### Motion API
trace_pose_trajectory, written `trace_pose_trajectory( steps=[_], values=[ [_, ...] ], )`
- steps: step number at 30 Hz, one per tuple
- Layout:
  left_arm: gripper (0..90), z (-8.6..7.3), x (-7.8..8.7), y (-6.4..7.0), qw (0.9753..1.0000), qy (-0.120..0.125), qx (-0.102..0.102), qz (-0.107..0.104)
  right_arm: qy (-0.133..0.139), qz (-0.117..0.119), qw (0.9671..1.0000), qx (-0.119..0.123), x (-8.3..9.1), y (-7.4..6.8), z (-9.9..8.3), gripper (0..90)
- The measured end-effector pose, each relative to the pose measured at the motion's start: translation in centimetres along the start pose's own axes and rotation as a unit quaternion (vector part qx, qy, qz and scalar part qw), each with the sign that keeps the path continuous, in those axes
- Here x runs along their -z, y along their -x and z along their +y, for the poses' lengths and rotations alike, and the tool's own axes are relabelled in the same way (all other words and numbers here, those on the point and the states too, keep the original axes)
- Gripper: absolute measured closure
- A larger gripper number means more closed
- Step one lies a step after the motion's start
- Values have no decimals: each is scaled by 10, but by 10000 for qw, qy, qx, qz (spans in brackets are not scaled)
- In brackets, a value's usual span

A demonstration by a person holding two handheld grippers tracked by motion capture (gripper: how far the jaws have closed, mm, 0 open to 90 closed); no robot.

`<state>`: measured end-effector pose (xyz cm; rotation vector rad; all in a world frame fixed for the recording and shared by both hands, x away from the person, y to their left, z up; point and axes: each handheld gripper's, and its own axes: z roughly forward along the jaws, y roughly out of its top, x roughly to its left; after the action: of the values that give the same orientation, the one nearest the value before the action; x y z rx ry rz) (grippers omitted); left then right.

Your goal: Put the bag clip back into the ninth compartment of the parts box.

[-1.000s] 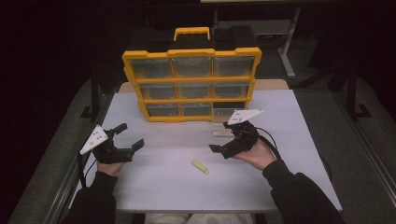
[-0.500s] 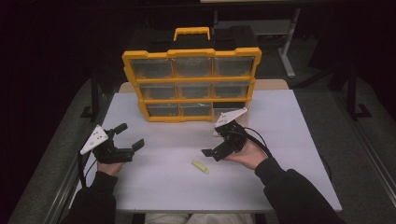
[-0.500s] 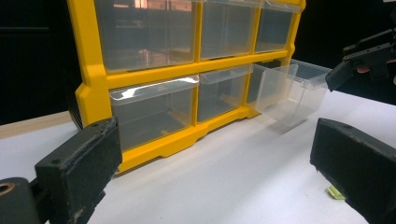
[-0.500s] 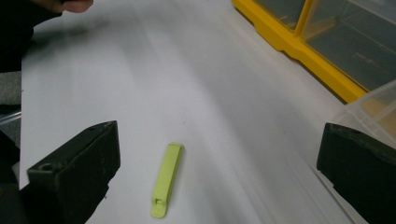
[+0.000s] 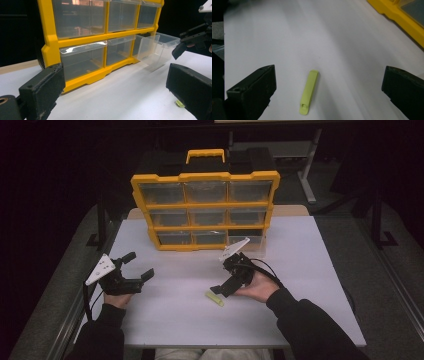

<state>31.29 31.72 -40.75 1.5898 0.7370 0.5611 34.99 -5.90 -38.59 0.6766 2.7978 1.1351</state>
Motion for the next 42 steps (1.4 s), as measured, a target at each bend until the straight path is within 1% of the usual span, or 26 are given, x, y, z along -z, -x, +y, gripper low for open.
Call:
trace_pose_trajectory(
  steps=[3,7,10,11,14,16,17,18,21,22,23,24,26,27,28,30,31,32,33,34,35,38,40,41,42],
  values=[
    [20,0,0,0,10000,-18,-2,-5,-138,9,9999,-5,-5,-1,-1,0],
    [20,0,-1,1,10000,-20,-2,-8,-316,10,9995,63,-11,-3,-1,0],
    [20,0,-1,1,10000,-20,-2,-8,-383,22,9992,88,-14,-5,-1,0],
    [20,0,-1,1,10000,-18,-2,-11,-458,76,9988,121,-17,-6,-1,20],
    [19,0,-1,1,10000,-20,0,-14,-497,60,9986,161,-19,-7,-1,29],
    [20,0,-1,1,10000,-21,4,-11,-585,105,9981,178,-22,-8,0,34],
    [20,0,-1,1,10000,-21,4,-11,-585,105,9981,178,-22,-8,0,34],
    [20,0,-1,1,10000,-22,6,-13,-641,111,9977,165,-24,-9,0,51],
    [20,0,-1,1,10000,-24,6,-11,-690,144,9974,168,-27,-10,0,61],
    [20,0,-1,1,10000,-25,7,-11,-725,135,9971,179,-28,-11,0,75],
    [20,0,-1,1,10000,-19,2,-17,-860,111,9961,160,-32,-12,0,118],
    [20,0,-1,1,10000,-16,-1,-17,-910,93,9957,147,-34,-13,0,136],
    [20,0,-1,1,10000,-16,-5,-16,-946,109,9954,134,-36,-14,0,144],
    [20,0,-1,1,10000,-16,-4,-16,-1050,177,9942,136,-40,-15,0,198],
    [20,0,-1,1,10000,-21,-5,-16,-1097,236,9936,148,-42,-16,0,221],
    [21,0,-1,1,10000,-26,-19,-22,-1176,267,9926,112,-45,-17,-1,258],
    [21,0,-1,1,10000,-26,-19,-22,-1176,267,9926,112,-45,-17,-1,258],
    [21,0,-1,1,10000,-22,-20,-23,-1178,318,9925,109,-47,-19,-1,308],
    [21,0,-1,1,10000,-18,-24,-25,-1178,318,9925,109,-47,-19,-1,308],
    [21,0,-1,1,10000,-19,-26,-25,-1211,286,9922,122,-48,-20,-1,360],
    [21,0,-1,1,10000,-18,-26,-26,-1226,262,9920,123,-48,-20,-1,388],
    [21,0,-1,1,10000,-20,-27,-29,-1303,170,9913,76,-49,-22,-1,446],
    [21,0,-1,1,10000,-19,-31,-31,-1347,135,9908,63,-50,-22,-2,455],
    [21,0,-1,1,10000,-18,-33,-28,-1366,134,9905,85,-50,-22,-2,475],
    [21,0,-1,1,10000,-40,-52,-17,-1386,32,9902,163,-50,-21,-2,523]
  ],
)
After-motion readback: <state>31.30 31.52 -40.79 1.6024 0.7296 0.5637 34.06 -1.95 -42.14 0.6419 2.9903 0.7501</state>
